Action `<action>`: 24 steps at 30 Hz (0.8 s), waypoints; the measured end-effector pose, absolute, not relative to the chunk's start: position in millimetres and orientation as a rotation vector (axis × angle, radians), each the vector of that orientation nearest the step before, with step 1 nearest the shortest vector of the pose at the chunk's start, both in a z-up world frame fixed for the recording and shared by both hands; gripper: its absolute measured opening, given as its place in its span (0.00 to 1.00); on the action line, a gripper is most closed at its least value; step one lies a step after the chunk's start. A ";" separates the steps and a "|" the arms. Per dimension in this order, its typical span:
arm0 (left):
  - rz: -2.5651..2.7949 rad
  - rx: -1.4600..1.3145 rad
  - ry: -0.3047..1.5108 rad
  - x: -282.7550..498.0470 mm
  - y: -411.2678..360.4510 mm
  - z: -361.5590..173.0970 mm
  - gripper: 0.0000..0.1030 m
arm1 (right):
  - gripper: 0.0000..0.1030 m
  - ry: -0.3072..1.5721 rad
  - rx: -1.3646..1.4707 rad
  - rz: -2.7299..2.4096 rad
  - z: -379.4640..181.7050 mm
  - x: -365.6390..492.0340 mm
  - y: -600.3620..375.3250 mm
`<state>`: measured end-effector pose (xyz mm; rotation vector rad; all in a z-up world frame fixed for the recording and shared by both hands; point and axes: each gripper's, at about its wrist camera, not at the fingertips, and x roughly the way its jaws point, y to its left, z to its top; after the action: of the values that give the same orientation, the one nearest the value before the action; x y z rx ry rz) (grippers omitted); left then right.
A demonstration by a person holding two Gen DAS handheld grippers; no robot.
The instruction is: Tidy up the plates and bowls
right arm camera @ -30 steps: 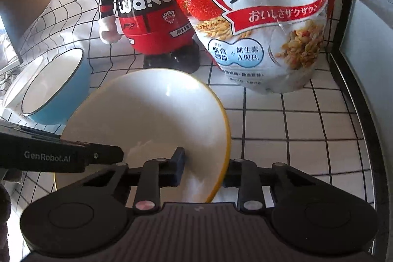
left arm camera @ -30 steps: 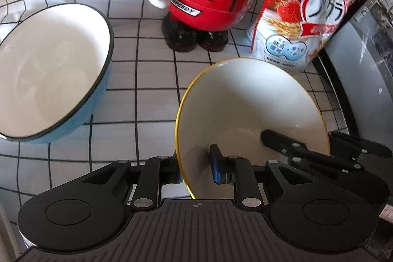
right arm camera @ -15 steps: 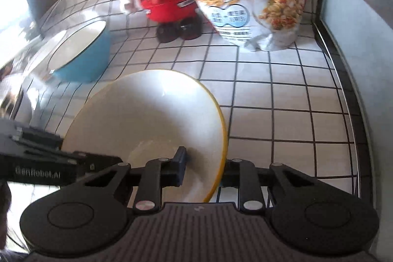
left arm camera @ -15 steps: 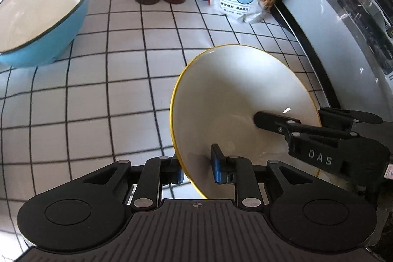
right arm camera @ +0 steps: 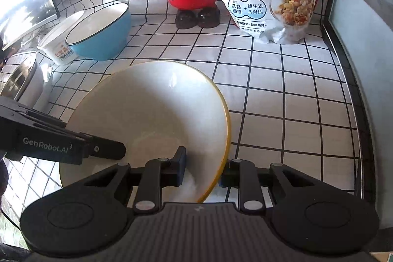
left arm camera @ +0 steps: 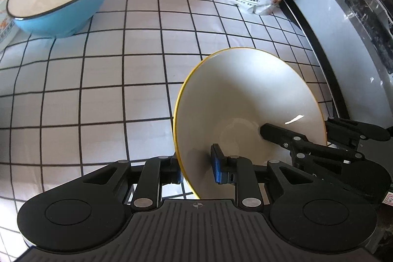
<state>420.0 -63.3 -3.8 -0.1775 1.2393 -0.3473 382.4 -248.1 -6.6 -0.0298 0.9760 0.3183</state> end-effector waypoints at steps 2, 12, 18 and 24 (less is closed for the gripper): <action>-0.339 -0.176 1.239 418.7 -64.2 -3.2 0.24 | 0.24 0.980 -0.036 0.320 -6.1 382.0 -247.7; -0.354 -0.206 1.251 416.3 -62.8 -1.7 0.22 | 0.26 0.978 -0.048 0.324 -7.3 378.3 -250.8; -0.375 -0.182 1.253 411.9 -51.9 15.1 0.22 | 0.26 0.914 -0.107 0.288 5.9 368.3 -252.9; -0.409 -0.140 1.215 420.3 -18.2 54.6 0.26 | 0.27 0.841 -0.079 0.229 45.9 358.8 -265.1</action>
<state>420.3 -18.2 54.6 -0.1396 1.2151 -0.4091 358.8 -265.1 45.9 -0.0791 0.8413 0.2293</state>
